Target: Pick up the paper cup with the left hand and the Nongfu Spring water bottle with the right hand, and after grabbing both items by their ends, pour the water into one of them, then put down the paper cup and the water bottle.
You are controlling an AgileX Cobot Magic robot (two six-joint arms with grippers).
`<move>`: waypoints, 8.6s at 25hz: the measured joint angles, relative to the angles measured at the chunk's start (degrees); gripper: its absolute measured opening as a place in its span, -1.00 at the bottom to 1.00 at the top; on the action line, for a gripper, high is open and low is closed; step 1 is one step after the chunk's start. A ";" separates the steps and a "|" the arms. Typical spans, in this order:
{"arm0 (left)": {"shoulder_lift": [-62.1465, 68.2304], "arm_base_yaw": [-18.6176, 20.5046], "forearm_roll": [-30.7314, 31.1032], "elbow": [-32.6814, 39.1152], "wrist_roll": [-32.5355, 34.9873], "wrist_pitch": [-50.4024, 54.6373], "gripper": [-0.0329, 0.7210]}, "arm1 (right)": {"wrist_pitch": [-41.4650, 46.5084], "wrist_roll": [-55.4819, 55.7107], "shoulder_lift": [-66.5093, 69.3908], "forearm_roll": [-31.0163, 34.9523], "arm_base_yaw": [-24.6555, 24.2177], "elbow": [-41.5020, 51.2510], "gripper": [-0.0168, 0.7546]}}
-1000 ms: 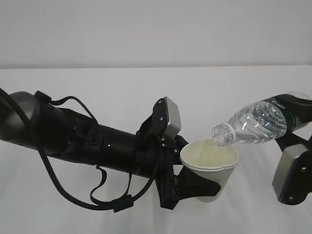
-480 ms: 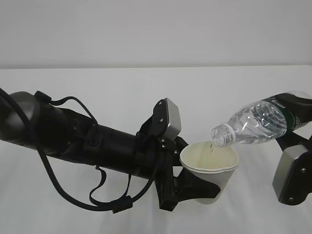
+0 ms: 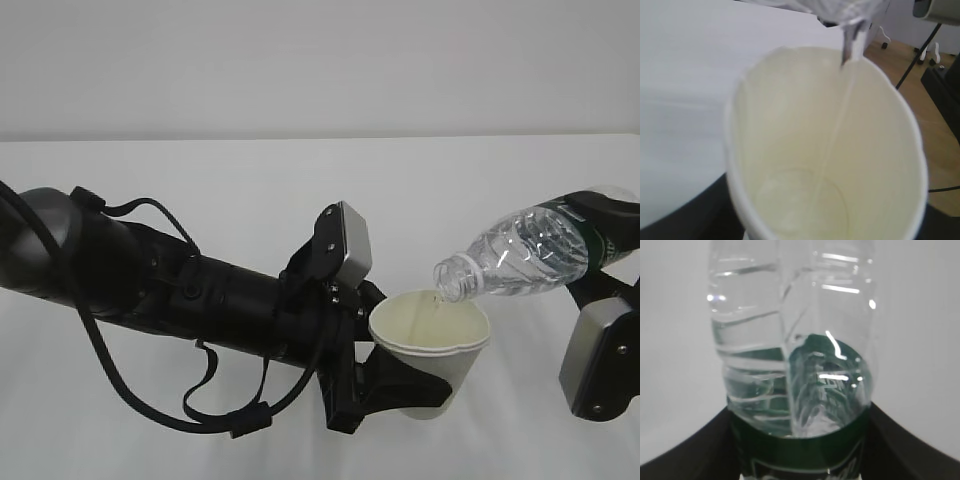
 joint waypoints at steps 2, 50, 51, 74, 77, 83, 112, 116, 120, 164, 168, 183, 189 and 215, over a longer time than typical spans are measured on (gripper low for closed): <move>0.00 0.00 0.00 0.00 0.00 0.00 0.29 | 0.00 0.00 0.00 0.00 0.00 0.00 0.23; 0.00 0.00 0.80 0.00 -0.09 0.00 0.29 | -1.31 -1.26 0.00 -1.13 0.00 0.00 0.15; 0.00 0.00 0.80 0.00 -0.09 0.00 0.29 | -1.31 -1.26 0.00 -1.13 0.00 0.00 0.15; 0.00 0.00 0.80 0.00 -0.13 0.00 0.29 | -1.47 -1.90 0.00 -0.55 0.00 0.00 0.15; 0.00 0.00 0.80 0.00 -0.13 0.00 0.29 | -1.47 -1.98 0.00 -0.55 0.00 0.00 0.15; 0.00 0.00 0.80 0.00 -0.13 0.00 0.29 | -1.60 -1.98 0.00 -0.55 0.00 0.00 0.15; 0.00 0.00 1.04 0.00 -0.22 0.00 0.29 | -2.62 -2.34 0.00 -0.55 0.00 0.00 0.15; 0.00 0.00 1.29 0.00 -0.22 0.00 0.29 | -2.89 -2.34 0.00 -0.55 0.00 0.00 0.15; 0.00 0.00 1.29 0.00 -0.22 0.00 0.29 | -2.98 -2.45 0.00 -0.55 0.00 0.00 0.15; 0.00 0.00 1.72 0.00 -0.22 0.00 0.29 | -3.01 -3.22 0.00 -1.41 0.00 0.00 0.15; 0.00 0.00 1.72 0.00 -0.22 0.00 0.29 | -3.01 -3.22 0.00 -1.48 0.00 0.00 0.15; 0.00 0.00 1.72 0.00 -0.22 0.00 0.29 | -3.10 -3.35 0.00 -1.55 0.00 0.00 0.15; 0.00 0.00 1.72 0.00 -0.22 0.00 0.29 | -3.35 -3.45 0.00 -1.55 0.00 0.00 0.15; 0.00 0.00 1.85 0.00 -0.22 0.00 0.29 | -3.47 -4.58 0.00 -1.55 0.00 0.00 0.14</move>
